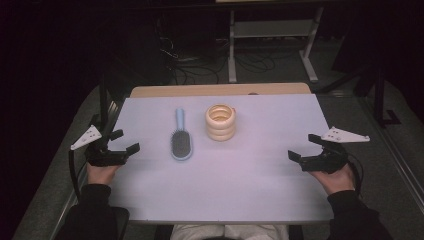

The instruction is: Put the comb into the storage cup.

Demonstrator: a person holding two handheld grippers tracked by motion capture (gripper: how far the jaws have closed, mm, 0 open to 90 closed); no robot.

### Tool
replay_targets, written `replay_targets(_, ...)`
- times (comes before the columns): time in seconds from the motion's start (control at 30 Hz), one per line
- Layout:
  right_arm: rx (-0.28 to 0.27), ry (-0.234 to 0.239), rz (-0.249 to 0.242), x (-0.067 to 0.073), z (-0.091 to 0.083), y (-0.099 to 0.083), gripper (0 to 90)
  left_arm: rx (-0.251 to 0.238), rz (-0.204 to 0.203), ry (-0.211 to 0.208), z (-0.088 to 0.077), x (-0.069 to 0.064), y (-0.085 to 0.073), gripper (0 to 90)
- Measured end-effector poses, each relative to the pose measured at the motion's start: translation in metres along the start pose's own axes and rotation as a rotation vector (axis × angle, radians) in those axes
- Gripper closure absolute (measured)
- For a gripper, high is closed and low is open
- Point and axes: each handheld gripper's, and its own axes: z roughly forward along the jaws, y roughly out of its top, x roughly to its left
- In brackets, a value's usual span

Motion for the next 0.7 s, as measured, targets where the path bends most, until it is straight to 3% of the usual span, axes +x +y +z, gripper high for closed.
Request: replay_targets(0.7, -0.018, -0.007, -0.003, 0.0012, -0.0007, -0.0025, 0.0, 0.012, -0.007, -0.014, -0.0005, 0.0010, 0.0013, 0.0)
